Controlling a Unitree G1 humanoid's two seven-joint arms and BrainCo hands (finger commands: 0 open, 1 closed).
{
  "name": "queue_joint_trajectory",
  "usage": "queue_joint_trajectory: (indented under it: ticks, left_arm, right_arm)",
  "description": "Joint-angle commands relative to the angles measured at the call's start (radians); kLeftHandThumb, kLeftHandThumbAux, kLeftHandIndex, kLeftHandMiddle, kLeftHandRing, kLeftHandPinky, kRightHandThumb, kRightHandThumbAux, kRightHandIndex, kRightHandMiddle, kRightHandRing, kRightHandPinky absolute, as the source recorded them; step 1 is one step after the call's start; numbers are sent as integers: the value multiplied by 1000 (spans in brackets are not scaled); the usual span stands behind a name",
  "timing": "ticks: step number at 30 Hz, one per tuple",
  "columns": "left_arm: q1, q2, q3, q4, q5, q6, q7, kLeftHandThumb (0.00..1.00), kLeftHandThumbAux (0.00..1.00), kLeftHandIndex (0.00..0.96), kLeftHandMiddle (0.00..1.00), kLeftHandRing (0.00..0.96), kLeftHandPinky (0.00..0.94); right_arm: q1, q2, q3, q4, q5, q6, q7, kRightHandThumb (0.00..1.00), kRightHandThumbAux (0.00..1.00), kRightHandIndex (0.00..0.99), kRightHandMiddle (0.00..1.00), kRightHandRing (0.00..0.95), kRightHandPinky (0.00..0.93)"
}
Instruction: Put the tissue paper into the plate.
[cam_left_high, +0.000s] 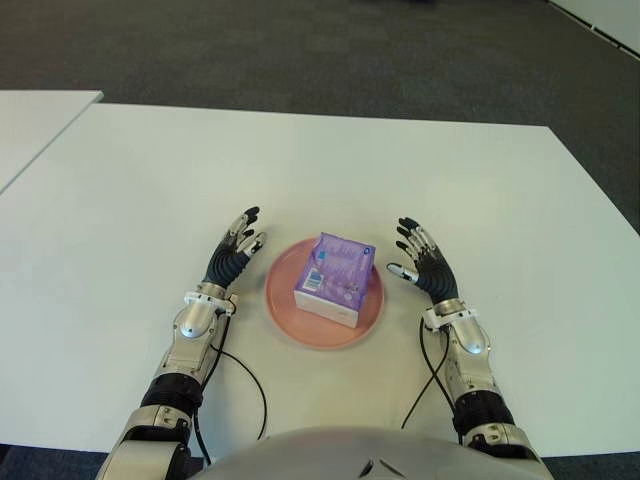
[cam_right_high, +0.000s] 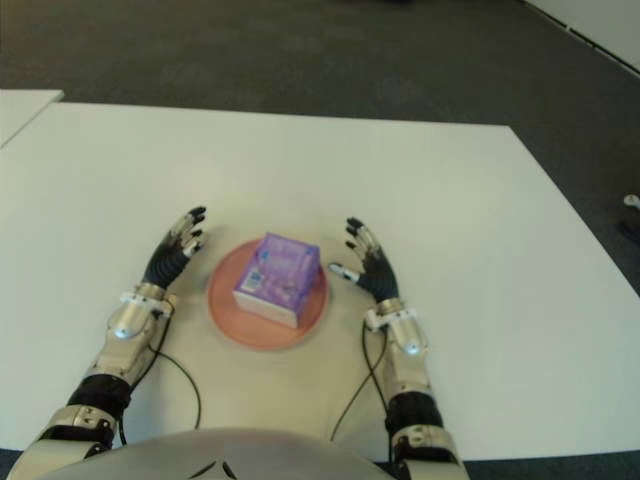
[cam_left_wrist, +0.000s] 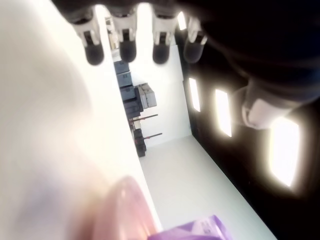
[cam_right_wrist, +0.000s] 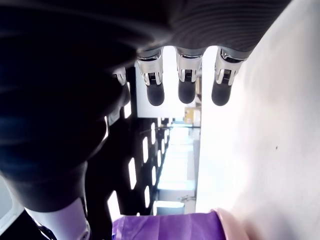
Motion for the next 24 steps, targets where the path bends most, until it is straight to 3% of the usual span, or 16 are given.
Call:
queue_joint_trajectory:
  ticks: [1, 4, 10, 24]
  left_arm:
    - [27, -46, -53, 203, 94, -65, 95, 0, 429, 0, 0, 0, 0]
    - [65, -79, -87, 199, 130, -88, 138, 0, 423, 0, 0, 0, 0]
    - [158, -116, -147, 69, 159, -83, 158, 0, 413, 0, 0, 0, 0]
    - [173, -95, -144, -1, 118, 28, 124, 0, 414, 0, 0, 0, 0]
  right_arm:
    - [101, 46, 9, 59, 24, 53, 11, 0, 798, 0, 0, 0, 0]
    - [104, 49, 6, 52, 32, 63, 15, 0, 806, 0, 0, 0, 0]
    - [114, 51, -1, 31, 38, 98, 6, 0, 803, 0, 0, 0, 0]
    - [119, 54, -2, 18, 33, 101, -1, 13, 761, 0, 0, 0, 0]
